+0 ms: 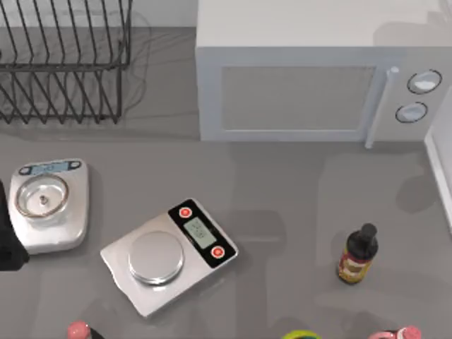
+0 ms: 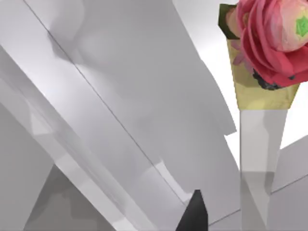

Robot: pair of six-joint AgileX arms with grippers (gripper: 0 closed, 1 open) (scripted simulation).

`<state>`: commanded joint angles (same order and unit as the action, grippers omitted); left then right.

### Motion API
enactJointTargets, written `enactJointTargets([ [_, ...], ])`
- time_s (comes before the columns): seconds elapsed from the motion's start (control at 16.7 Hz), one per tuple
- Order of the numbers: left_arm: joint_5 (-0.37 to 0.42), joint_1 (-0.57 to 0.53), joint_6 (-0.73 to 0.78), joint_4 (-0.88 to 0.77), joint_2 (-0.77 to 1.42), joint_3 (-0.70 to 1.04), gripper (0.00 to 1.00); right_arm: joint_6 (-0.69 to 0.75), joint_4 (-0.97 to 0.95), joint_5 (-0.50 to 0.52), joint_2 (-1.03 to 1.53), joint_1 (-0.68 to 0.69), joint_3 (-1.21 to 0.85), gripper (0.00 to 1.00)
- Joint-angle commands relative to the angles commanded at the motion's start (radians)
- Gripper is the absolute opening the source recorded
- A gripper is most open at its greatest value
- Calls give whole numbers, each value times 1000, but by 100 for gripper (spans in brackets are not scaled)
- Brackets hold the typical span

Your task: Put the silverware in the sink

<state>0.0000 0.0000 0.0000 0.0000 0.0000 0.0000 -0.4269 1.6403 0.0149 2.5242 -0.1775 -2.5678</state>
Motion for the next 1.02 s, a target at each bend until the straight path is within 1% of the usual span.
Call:
enactJointTargets([
  [0.12, 0, 0, 0, 0, 0, 0, 100, -6, 30, 1, 97, 6, -147, 0],
  [0.24, 0, 0, 0, 0, 0, 0, 100, -10, 48, 1, 168, 12, -252, 0],
  [0.42, 0, 0, 0, 0, 0, 0, 100, -12, 58, 2, 217, 16, -330, 0],
  [0.78, 0, 0, 0, 0, 0, 0, 100, -14, 54, 1, 217, 10, -329, 0],
  [1.02, 0, 0, 0, 0, 0, 0, 100, -12, -34, 1, 172, 15, -214, 0],
])
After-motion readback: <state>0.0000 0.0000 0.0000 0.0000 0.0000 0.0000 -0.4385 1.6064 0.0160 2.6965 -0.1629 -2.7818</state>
